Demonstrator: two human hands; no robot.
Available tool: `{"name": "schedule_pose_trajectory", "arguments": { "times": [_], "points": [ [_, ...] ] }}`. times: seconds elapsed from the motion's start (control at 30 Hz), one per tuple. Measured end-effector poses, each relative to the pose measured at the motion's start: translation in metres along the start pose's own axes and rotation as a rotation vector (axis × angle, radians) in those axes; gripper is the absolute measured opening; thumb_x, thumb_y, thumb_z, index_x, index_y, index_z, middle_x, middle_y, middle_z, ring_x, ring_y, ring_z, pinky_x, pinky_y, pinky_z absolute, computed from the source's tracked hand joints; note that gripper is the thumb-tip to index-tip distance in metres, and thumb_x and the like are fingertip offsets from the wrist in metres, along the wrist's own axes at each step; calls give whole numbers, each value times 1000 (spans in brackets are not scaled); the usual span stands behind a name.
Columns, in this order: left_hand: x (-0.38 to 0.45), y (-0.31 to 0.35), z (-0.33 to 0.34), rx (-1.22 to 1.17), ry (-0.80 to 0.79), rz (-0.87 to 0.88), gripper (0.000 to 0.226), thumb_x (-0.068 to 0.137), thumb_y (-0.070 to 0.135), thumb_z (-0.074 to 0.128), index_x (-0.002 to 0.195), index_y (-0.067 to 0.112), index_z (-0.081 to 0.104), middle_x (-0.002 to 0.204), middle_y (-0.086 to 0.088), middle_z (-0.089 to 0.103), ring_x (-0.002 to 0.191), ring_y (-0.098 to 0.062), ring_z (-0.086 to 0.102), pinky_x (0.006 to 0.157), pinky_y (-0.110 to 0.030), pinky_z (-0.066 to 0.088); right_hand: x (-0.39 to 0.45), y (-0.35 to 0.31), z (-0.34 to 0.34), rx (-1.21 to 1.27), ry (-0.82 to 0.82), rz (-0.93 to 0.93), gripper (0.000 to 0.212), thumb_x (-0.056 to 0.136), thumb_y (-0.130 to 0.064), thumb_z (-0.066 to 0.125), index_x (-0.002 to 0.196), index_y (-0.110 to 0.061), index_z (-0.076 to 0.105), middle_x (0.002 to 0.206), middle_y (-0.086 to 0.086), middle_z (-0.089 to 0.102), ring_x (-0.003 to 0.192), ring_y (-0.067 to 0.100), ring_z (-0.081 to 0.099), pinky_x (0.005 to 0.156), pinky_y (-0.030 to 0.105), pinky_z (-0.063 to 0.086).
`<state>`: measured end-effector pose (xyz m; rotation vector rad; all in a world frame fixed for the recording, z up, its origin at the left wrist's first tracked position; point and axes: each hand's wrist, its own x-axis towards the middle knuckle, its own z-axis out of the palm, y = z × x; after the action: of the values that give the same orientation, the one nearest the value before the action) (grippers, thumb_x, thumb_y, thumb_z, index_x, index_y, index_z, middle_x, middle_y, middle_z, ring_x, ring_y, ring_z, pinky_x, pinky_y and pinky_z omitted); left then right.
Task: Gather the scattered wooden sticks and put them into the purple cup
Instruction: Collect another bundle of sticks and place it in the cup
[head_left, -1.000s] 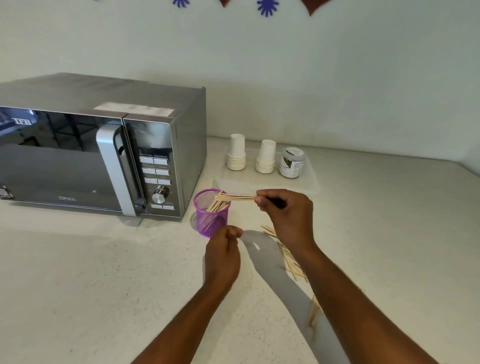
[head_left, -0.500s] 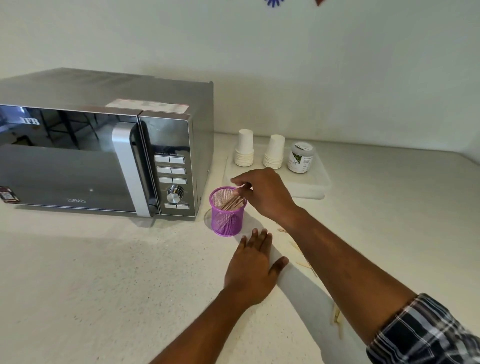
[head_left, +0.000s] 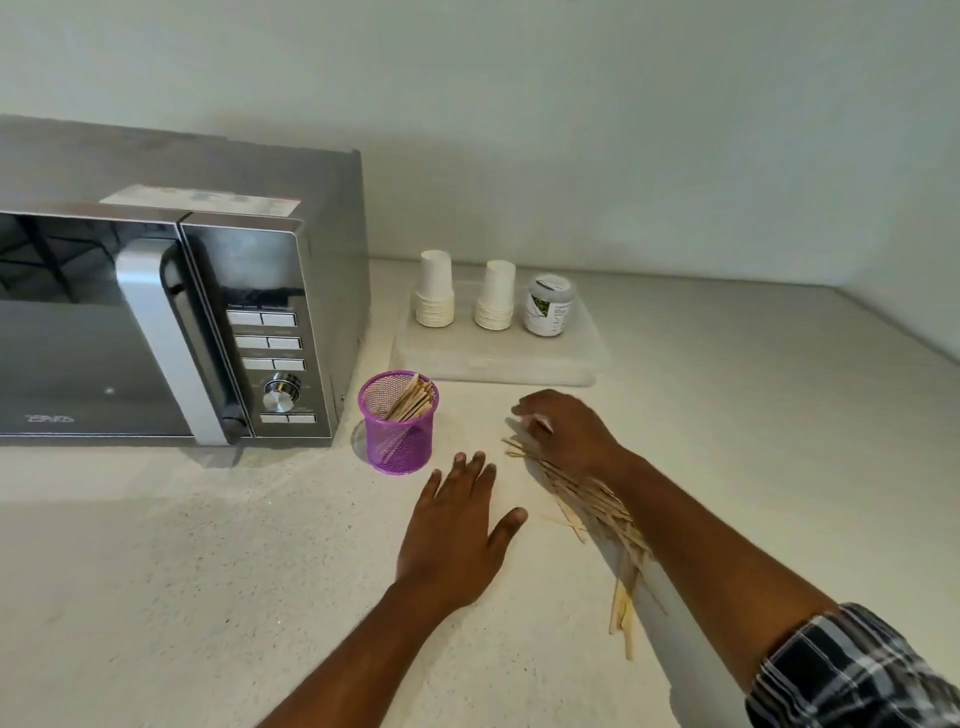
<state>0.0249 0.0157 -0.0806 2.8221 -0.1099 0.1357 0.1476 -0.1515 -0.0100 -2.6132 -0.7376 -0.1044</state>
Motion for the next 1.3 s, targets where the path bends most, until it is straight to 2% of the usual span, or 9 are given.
{"name": "schedule_pose_trajectory", "arguments": {
  "times": [0.27,0.4,0.5,0.6,0.7,0.8,0.97,1.13,1.3],
  "points": [
    [-3,0,-6,-47,1,-20,79,95,73,16,162,29,16,170,8,6,156,-12,3,126,-37,3,-59,28,2,25,-74,-210,34,97,-2,58,124,-15,73,127,3,66,116,20,58,100,31,48],
    [-4,10,-7,-79,-14,-18,81,95,71,19,162,26,12,171,6,4,156,-12,-3,127,-38,3,-86,63,-30,281,-74,-216,37,85,9,65,115,-9,76,114,5,72,105,16,69,90,34,57],
    [-1,34,-5,-136,-51,18,90,91,78,18,163,26,5,170,9,-5,154,-7,-12,127,-35,-1,-99,93,-44,332,115,-92,28,95,-8,62,120,-12,72,120,2,72,110,15,69,93,39,56],
    [-9,66,3,-201,-113,82,103,83,90,21,162,29,-6,166,14,-16,146,-1,-26,122,-27,-9,-112,104,-35,151,-86,13,47,102,-39,55,147,-24,51,151,-3,53,142,15,46,116,39,41],
    [-19,86,10,-154,-168,120,121,72,98,29,160,28,-16,165,15,-24,146,-2,-34,124,-32,-13,-131,100,-28,107,-248,-116,64,102,-60,37,158,-29,33,166,-12,28,155,3,14,127,33,11],
    [-23,87,5,-178,-238,120,133,63,101,40,157,32,-23,163,18,-30,143,2,-37,125,-32,-11,-147,102,-43,197,-237,-59,77,90,-79,42,155,-37,36,161,-18,37,150,0,29,124,31,28],
    [-31,76,-6,-108,-239,76,143,55,102,48,156,33,-25,160,18,-35,146,-4,-35,125,-33,-7,-168,115,-67,-87,-143,132,113,59,-97,52,149,-30,42,140,-9,47,123,11,45,97,32,49],
    [-33,92,2,-71,-265,32,145,57,102,45,156,25,-27,161,9,-36,146,-10,-37,125,-36,-12,-170,114,-55,102,-214,178,87,74,-58,82,148,-27,49,119,-10,45,107,7,50,89,21,47],
    [-27,106,8,-117,-243,36,136,67,97,45,156,23,-26,161,8,-36,147,-9,-34,126,-36,-8,-163,95,-45,174,-157,116,46,88,-40,76,129,-22,67,111,-7,57,97,7,57,84,24,50]
  ]
}}
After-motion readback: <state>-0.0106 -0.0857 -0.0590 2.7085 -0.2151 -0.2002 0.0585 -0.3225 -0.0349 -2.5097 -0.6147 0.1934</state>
